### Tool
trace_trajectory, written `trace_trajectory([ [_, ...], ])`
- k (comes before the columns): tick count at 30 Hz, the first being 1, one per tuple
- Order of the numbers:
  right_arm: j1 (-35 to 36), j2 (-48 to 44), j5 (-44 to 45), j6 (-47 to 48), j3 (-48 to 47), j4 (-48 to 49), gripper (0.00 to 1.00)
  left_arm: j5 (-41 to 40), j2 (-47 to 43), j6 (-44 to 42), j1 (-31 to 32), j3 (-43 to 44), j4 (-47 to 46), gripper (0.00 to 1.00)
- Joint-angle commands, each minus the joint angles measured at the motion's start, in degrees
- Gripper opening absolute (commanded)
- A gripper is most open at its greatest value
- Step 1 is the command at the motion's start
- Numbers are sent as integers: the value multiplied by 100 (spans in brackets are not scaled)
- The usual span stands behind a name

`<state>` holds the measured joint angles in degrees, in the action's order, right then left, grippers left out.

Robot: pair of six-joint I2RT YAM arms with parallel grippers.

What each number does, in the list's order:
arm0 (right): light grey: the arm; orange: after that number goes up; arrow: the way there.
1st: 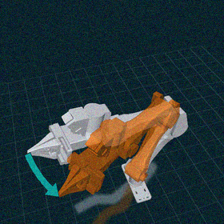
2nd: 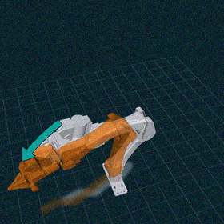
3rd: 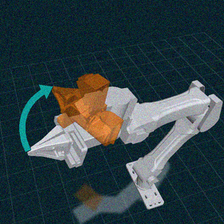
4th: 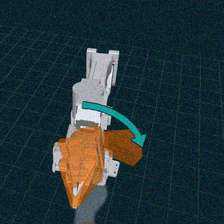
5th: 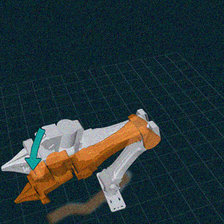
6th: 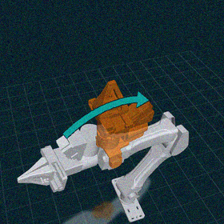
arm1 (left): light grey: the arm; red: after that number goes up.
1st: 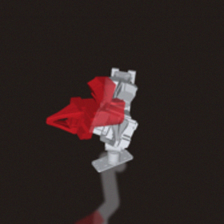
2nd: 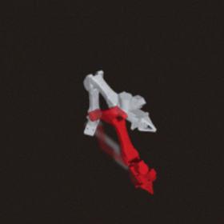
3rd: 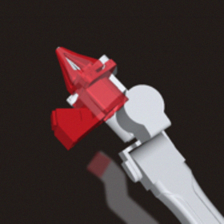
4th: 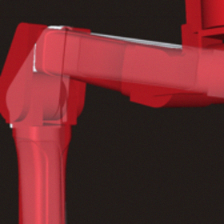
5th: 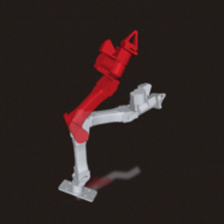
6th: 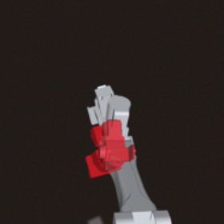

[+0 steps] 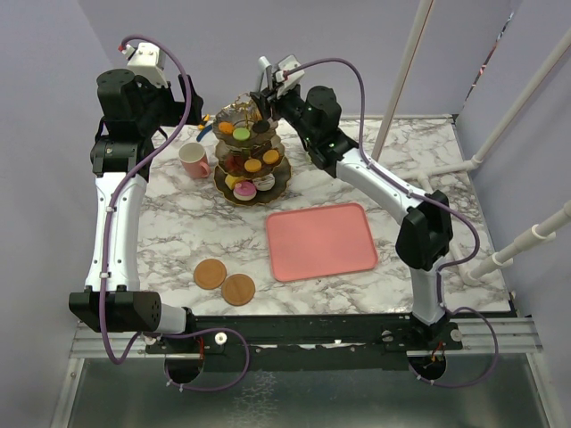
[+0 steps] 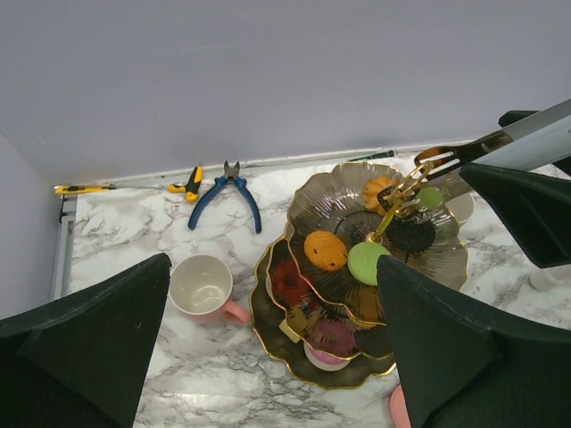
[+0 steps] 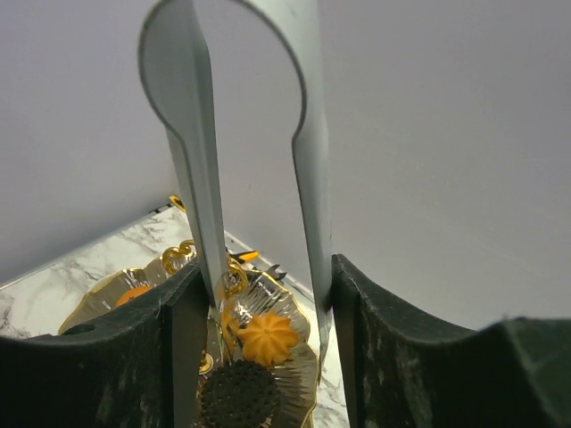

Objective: Serve the afternoon tea
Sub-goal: Place the desert on the desert table.

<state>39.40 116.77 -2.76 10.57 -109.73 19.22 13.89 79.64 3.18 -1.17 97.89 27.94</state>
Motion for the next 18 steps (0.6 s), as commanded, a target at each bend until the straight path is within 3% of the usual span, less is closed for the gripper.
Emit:
trace_trajectory([
  [1,-20,-432,-180,51,61,360,54,148,-56,36,-50,69,-127,99],
  [9,-27,-1041,-96,111,579,649,48,109,-71,8,-50,115,-122,99],
  [13,-29,-1607,-89,46,1020,535,41,101,-64,7,-50,124,-123,99],
  [18,-29,-2601,-70,-211,1910,115,39,118,-86,-8,-50,91,-131,99],
])
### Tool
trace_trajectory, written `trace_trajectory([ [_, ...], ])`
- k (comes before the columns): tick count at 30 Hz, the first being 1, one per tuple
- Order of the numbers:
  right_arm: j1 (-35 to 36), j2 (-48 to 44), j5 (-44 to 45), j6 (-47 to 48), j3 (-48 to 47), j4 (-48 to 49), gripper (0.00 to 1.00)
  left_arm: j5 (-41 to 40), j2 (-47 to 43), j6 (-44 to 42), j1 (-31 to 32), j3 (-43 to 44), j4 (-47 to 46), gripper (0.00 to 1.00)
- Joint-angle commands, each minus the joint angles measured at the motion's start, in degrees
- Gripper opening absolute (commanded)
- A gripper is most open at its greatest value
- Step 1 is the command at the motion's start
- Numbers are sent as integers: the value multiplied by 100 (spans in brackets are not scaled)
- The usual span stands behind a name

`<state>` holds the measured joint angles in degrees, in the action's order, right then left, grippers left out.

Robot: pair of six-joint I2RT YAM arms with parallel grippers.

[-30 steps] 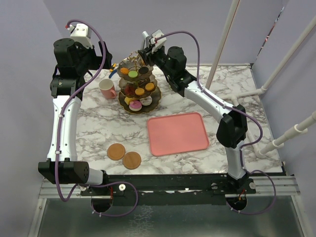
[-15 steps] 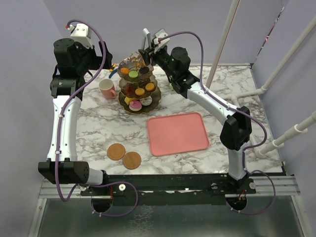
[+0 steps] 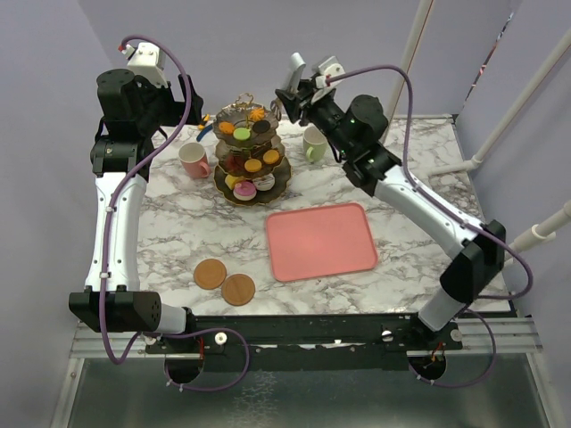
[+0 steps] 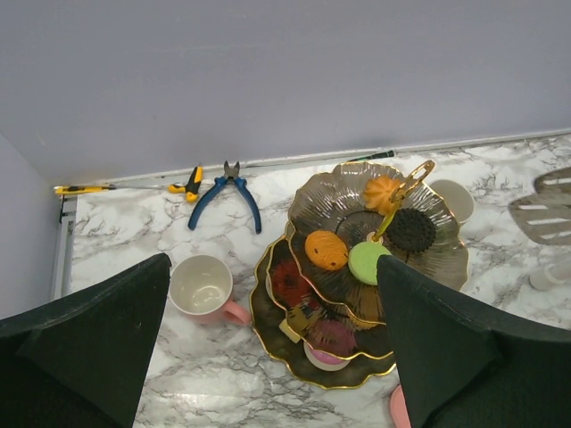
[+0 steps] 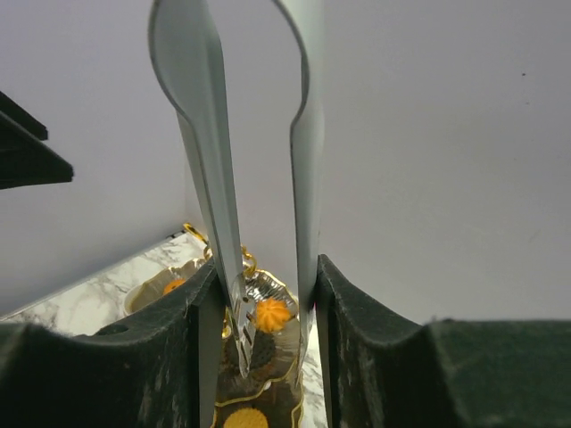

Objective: Serve the afternoon tea
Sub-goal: Place the desert on the desert table, then place the clamp on the tray.

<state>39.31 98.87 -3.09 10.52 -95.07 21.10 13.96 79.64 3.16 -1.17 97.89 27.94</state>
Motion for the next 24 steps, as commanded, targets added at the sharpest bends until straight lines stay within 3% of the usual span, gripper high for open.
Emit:
trace_trajectory([
  [1,-14,-969,-58,-246,520,-374,39,130,-81,-4,-50,90,-127,99],
  [7,-20,-1861,-819,-96,798,-3024,37,160,-105,-79,-50,95,-123,99],
  [11,-20,-2231,-1501,371,1410,-4617,42,188,-110,-135,-51,74,-129,99],
  [14,-19,-2276,-1940,700,1893,-5136,42,221,-58,-96,-50,76,-131,99],
  [19,-6,-1597,-2230,1075,1630,-6189,41,264,-9,35,-50,87,-138,99],
  [24,230,-894,-1721,1329,1421,-6745,40,218,-51,25,-51,96,-140,99],
])
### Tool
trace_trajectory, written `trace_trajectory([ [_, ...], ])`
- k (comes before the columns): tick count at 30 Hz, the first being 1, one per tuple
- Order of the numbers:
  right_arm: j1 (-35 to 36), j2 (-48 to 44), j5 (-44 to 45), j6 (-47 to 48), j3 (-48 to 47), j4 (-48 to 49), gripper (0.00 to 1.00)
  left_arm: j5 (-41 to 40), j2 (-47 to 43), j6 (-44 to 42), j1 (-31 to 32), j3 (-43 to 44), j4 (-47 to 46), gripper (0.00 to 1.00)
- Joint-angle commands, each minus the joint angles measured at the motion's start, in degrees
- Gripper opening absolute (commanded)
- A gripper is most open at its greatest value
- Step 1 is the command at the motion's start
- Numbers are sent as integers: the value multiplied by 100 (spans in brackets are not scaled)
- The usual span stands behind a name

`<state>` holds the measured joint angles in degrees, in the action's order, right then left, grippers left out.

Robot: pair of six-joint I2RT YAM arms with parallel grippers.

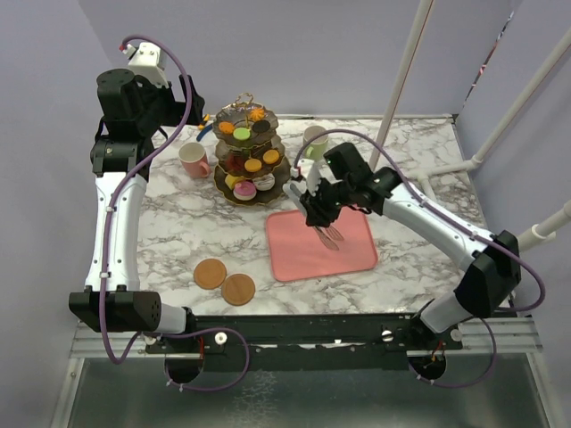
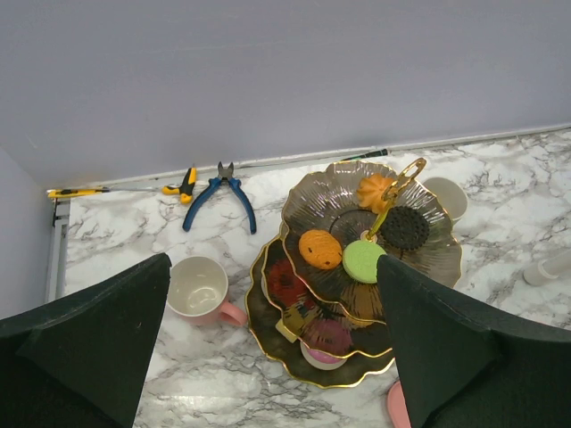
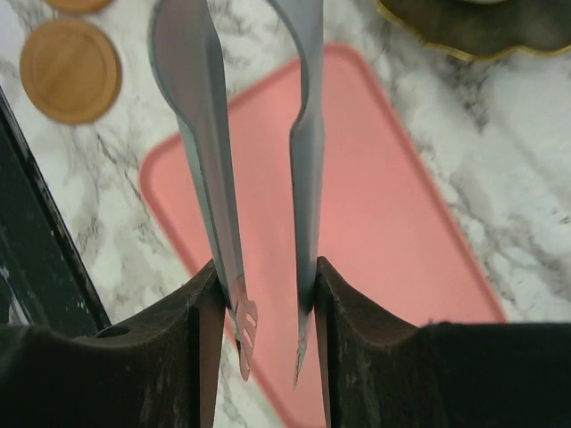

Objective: Serve the afternoon tea
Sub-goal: Place the clamp on the tray.

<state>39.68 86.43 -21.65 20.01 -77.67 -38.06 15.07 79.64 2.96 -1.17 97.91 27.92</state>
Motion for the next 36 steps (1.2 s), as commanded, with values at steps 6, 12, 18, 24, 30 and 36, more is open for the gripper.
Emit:
trace_trajectory([
  [6,605,1094,1034,685,-385,-1034,39,104,-56,18,-50,120,-138,99],
  [12,981,1653,2003,1242,-404,-835,39,142,-52,51,-50,123,-142,99],
  [18,1287,2320,2640,1719,-583,-862,42,127,-76,4,-50,214,-139,99],
  [24,1340,2835,2678,1850,-705,-871,45,144,-100,15,-53,275,-138,99],
  [30,1363,2653,2856,1871,-260,-451,99,145,-165,-16,-54,205,-138,99],
  [36,1374,2194,3243,1630,0,-111,100,128,-158,-41,-50,186,-138,99],
])
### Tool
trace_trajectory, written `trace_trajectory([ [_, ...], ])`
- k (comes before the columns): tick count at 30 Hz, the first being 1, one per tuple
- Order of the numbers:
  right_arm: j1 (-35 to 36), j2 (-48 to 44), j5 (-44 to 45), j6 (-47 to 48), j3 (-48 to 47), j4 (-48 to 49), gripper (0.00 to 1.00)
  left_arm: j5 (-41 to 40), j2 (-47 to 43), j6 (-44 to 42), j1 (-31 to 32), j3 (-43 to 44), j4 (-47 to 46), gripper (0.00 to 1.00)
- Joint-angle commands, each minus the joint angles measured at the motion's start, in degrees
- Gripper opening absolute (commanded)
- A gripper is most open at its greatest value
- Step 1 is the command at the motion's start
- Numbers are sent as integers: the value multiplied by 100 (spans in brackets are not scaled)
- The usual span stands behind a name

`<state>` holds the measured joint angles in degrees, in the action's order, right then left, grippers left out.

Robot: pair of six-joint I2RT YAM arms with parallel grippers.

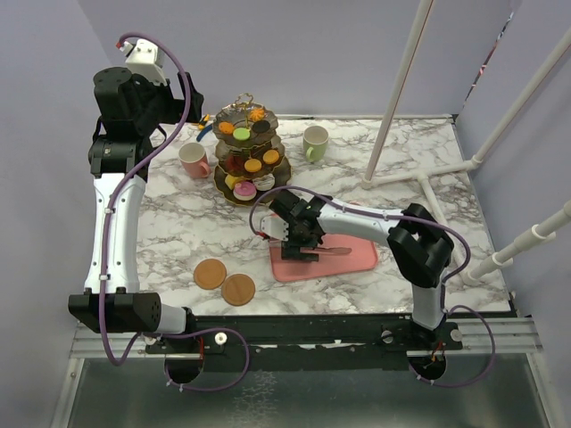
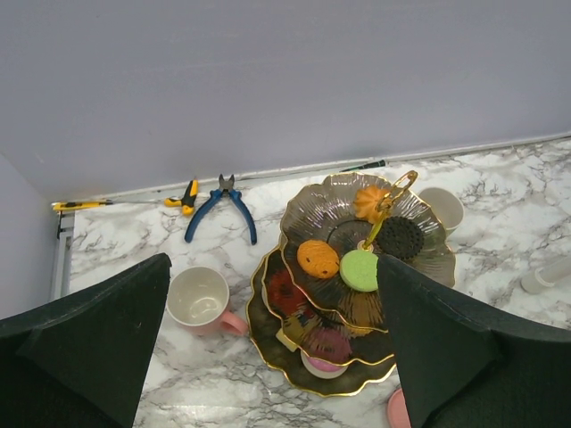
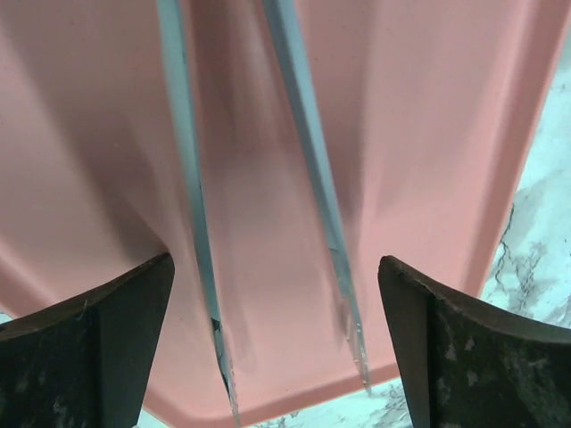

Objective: Serve the afternoon tea
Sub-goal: Place the clamp on the tray.

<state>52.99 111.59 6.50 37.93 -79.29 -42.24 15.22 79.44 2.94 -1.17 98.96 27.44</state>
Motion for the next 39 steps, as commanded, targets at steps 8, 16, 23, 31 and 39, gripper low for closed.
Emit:
trace_trajectory([
  [8,174,-1347,951,-2104,-252,1025,100,106,-150,-54,-50,17,-90,99],
  [16,913,-1441,1696,-4676,172,1827,100,51,-207,-115,-50,-100,-81,99],
  [23,941,-673,2069,-4899,-375,2320,91,16,-214,-127,-50,-28,-15,99],
  [31,760,880,2232,-5125,-1662,2006,31,-144,-239,-267,-50,106,89,99],
  [39,669,1330,2096,-5275,-1866,1930,28,-186,-271,-400,-50,59,120,99],
])
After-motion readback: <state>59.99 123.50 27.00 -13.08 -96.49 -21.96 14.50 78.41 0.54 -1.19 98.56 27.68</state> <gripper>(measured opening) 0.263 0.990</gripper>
